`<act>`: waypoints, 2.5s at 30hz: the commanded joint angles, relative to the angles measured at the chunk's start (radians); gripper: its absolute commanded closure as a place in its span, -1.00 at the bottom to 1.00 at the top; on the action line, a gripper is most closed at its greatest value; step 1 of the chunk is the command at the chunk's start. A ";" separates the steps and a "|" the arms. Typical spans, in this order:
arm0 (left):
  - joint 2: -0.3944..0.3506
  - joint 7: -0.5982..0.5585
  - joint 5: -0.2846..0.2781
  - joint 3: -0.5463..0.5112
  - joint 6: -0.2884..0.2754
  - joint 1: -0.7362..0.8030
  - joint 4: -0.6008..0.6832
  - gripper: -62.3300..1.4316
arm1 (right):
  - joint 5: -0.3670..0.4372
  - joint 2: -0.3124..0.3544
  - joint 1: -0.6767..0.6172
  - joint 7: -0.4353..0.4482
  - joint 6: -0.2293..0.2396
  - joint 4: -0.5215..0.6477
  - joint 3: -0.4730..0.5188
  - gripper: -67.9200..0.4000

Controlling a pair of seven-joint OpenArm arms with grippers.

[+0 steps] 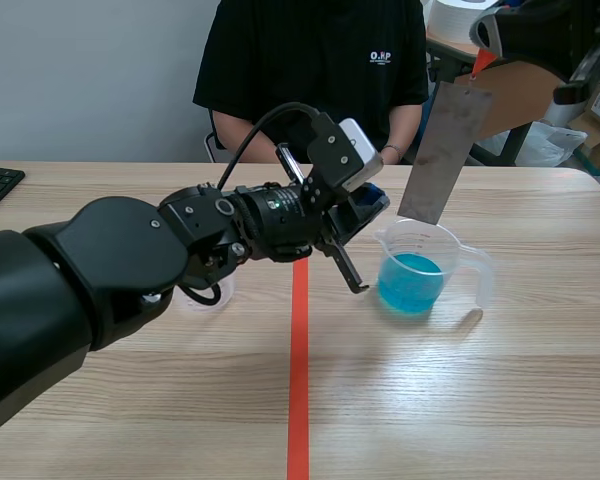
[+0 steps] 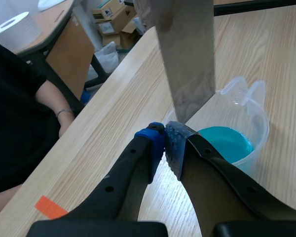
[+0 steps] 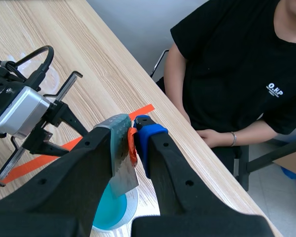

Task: Do the redox reaction experiment.
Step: 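Point at the plate with the left hand, then lower the plate into the blue solution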

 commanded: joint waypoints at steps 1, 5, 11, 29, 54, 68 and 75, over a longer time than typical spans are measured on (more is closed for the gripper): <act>0.005 -0.007 -0.013 0.002 0.003 -0.017 0.019 0.80 | 0.007 0.016 0.023 0.009 0.006 0.006 0.017 0.94; 0.005 -0.007 -0.013 0.002 0.003 -0.017 0.019 0.80 | 0.007 0.016 0.023 0.009 0.006 0.006 0.017 0.94; 0.005 -0.006 -0.013 0.002 0.002 -0.017 0.019 0.80 | 0.007 0.016 0.023 0.009 0.006 0.006 0.017 0.94; 0.005 0.001 -0.012 0.002 -0.001 -0.017 0.019 0.80 | 0.007 0.016 0.023 0.009 0.006 0.006 0.017 0.94; -0.597 0.040 -0.343 -0.148 0.003 0.279 0.539 0.80 | 0.006 0.016 0.023 -0.003 0.006 0.006 0.017 0.94; -0.897 0.053 -0.526 -0.640 0.068 1.026 0.674 0.80 | -0.005 0.013 0.023 0.033 0.006 -0.071 0.014 0.94; -0.811 0.053 -0.507 -0.820 0.071 1.302 0.674 0.80 | -0.051 0.011 0.023 0.105 0.006 -0.119 -0.018 0.94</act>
